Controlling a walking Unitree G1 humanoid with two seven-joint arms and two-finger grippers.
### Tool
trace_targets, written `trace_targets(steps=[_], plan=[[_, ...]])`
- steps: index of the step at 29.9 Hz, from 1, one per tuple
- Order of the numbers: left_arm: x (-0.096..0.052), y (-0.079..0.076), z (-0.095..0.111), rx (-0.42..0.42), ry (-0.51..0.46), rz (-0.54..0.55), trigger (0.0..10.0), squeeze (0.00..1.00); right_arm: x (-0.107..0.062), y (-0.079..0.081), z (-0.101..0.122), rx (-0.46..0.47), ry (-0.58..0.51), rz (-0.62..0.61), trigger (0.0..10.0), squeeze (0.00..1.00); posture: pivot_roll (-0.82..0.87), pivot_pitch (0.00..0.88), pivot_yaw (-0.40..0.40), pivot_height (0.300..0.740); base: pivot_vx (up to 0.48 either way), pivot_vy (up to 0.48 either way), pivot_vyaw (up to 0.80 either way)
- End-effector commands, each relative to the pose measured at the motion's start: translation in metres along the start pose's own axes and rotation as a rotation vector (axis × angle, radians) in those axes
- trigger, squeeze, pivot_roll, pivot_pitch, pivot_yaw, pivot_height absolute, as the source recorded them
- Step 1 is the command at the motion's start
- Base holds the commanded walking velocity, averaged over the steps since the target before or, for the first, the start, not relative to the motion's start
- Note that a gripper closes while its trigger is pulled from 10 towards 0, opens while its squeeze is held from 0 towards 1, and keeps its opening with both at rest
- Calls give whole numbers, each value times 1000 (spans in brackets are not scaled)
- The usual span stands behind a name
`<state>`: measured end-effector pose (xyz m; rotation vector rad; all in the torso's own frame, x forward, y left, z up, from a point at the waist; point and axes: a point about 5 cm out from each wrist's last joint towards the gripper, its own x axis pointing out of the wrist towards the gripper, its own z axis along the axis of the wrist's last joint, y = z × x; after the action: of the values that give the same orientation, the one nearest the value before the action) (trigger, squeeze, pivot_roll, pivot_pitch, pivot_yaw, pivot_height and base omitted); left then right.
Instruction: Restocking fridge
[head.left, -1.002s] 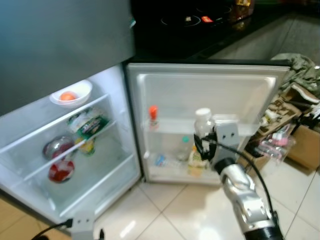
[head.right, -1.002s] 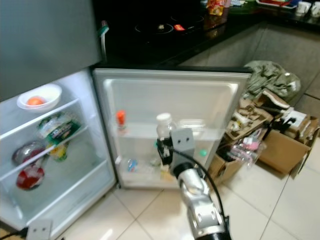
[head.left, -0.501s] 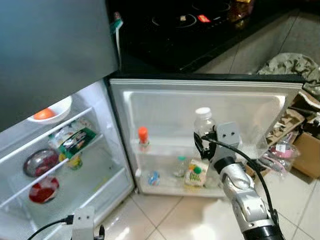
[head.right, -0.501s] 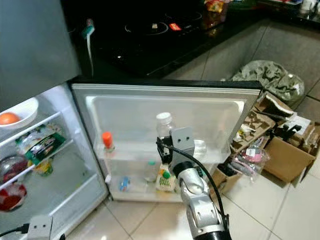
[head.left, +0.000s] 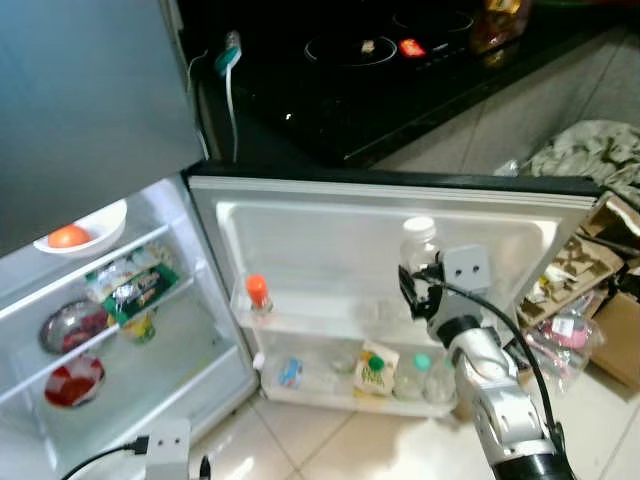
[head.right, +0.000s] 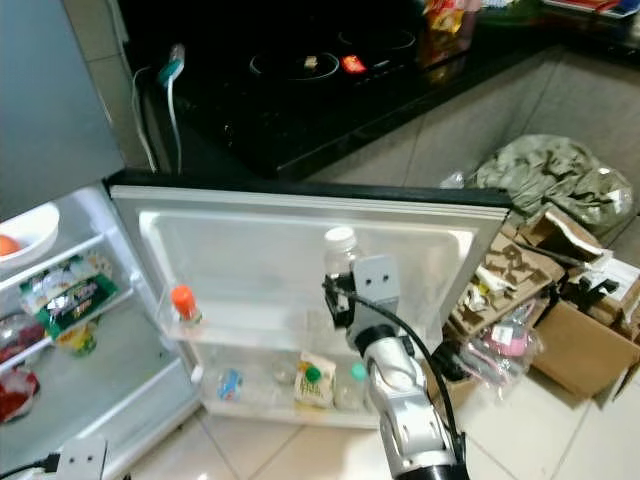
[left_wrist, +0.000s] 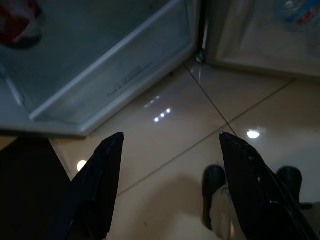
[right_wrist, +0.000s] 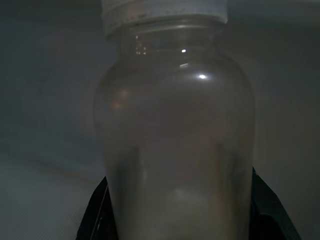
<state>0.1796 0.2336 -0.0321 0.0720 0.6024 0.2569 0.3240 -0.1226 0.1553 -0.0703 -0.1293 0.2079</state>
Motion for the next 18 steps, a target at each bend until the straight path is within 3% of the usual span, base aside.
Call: trace_targets(steps=[1, 18], plan=[[-3, 4, -9, 4, 32, 11, 10000, 0, -1, 2, -1, 7, 0, 5, 10000, 0, -69, 176, -1, 710, 0, 0, 0], [-3, 6, -11, -22, 49, 22, 10000, 0, -4, 16, 1, 32, -9, 102, 10000, 0, -70, 176, -3, 710, 0, 0, 0]])
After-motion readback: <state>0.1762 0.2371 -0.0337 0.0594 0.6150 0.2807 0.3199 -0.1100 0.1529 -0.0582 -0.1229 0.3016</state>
